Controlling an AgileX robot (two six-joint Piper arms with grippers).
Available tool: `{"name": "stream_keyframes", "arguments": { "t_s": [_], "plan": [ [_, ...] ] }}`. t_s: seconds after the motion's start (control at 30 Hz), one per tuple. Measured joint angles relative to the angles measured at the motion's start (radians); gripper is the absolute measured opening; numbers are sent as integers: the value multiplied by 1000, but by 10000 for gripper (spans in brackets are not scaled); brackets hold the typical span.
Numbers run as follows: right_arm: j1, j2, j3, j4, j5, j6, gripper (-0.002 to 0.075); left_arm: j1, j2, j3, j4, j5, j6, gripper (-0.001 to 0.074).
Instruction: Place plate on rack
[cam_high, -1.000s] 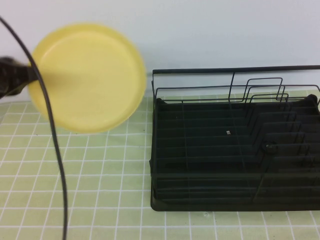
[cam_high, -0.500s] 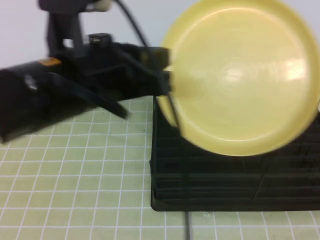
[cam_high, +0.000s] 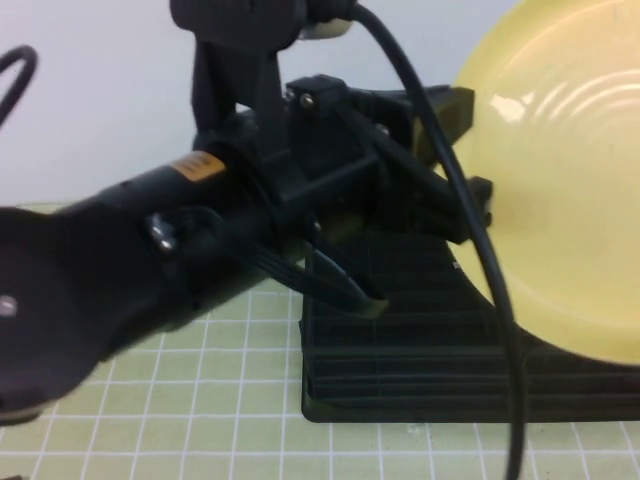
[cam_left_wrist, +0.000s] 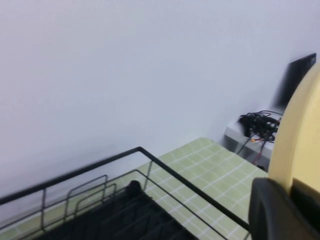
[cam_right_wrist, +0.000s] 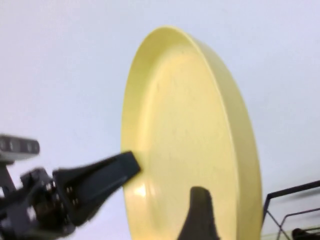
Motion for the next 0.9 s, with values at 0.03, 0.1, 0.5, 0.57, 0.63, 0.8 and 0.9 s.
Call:
{"name": "stream_keyframes", "arguments": {
  "t_s": [0.03,0.1,0.5,0.57,0.63,0.8,0.9],
  "plan": [
    [0,14,-4,11,8,-7,535,-6,6,0,0,0,3,0],
    [0,44,-9,52,29,-33,525,-26,22,0,0,0,-3,1],
    [0,154,-107,52,143,-166,-3,-97,45,-2,10,-72,20,79],
    [0,167,-140,50,156,-217,-3,-97,45,-2,34,-67,23,205],
    [0,191,-172,42,155,-265,-3,-97,45,-2,45,-73,23,391],
    [0,267,-261,5,132,-356,-3,-93,32,-2,79,-72,57,636],
    [0,321,-346,-87,132,-372,-3,-93,-8,-2,79,-78,167,591]
  ]
}}
